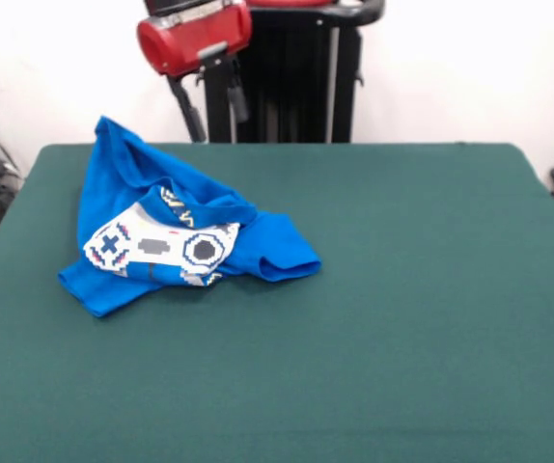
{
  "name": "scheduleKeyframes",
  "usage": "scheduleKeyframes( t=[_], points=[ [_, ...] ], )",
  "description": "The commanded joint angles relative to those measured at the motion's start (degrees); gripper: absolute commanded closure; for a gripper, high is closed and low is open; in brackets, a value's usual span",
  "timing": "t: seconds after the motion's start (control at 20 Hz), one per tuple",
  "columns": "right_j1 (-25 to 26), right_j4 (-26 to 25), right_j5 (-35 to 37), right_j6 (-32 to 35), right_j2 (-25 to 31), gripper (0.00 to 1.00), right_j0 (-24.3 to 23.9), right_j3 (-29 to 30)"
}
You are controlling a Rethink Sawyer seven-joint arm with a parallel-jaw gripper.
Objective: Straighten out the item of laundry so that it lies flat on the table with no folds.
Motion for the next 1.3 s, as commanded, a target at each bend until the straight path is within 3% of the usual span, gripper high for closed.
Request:
scheduleKeyframes(
  t=[0.05, 0.55, 1.3],
  points=[
    [2.2, 2.5, -1.9, 13.8, -8.4, 0.00, 5.4, -6.4],
    [9.2, 2.6, -3.3, 12.1, -13.5, 0.00, 11.0, -12.8],
    [12.7, 5.2, -5.9, 10.0, -12.8, 0.00, 11.4, -11.3]
  ],
)
